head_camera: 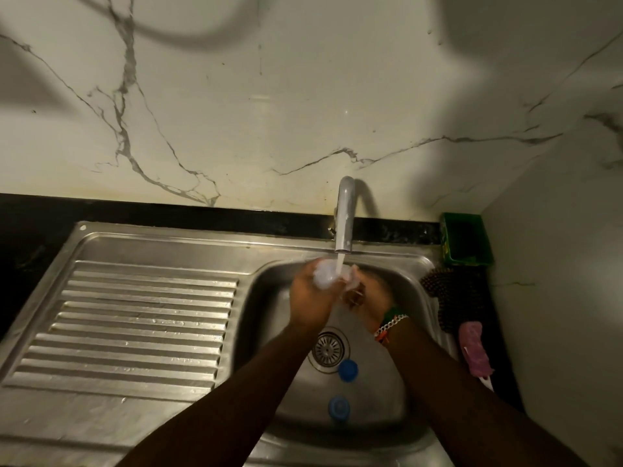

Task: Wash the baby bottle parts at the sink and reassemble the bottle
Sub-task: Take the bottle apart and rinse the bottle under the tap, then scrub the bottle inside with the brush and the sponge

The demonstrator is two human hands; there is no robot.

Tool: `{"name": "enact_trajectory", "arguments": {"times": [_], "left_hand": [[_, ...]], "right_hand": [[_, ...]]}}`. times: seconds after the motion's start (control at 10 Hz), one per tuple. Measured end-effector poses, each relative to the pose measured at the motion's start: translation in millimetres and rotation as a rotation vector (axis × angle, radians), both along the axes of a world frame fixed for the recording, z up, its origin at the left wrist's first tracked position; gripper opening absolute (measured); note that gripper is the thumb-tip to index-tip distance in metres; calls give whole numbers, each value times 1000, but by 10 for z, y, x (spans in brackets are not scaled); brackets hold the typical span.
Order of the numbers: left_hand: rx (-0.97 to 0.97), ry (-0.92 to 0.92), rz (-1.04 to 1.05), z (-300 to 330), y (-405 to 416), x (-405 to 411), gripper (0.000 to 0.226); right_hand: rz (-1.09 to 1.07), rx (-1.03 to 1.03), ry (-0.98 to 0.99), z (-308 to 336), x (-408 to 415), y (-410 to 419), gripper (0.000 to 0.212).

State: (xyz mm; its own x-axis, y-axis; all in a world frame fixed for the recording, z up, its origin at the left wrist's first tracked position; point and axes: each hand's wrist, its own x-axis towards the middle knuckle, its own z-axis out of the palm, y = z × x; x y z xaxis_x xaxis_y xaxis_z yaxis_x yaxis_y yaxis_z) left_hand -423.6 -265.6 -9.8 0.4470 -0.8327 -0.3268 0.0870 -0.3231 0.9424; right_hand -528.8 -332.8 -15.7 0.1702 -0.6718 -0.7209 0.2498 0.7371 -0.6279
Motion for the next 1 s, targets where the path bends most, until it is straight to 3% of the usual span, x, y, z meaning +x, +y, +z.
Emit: {"name": "enact_trajectory", "arguments": {"times": [0.1, 0.3, 0.4, 0.5, 0.6, 0.7, 0.8, 1.0], "left_hand": [[42, 114, 226, -66, 20, 141, 35], [13, -211, 248, -73, 100, 230, 53], [-7, -315, 174, -101, 121, 256, 59], [4, -270, 173, -85, 140, 256, 55], [28, -273, 134, -119, 151, 271, 63], [49, -294, 104, -123, 145, 300, 67], [53, -296, 118, -132, 147, 339, 65], [119, -255, 108, -124, 223, 286, 66]], "right_hand": [[177, -77, 167, 48, -31, 16, 21], [308, -381, 549, 65, -45, -55, 27], [539, -934, 915, 104, -2, -336, 58], [723, -1066, 965, 43, 91, -616, 69], [1143, -734, 924, -158, 240, -1016, 51], [1095, -769, 905, -212, 193, -1162, 28], [919, -968, 918, -40, 128, -1096, 27], [775, -1031, 857, 152, -32, -671, 51]]}}
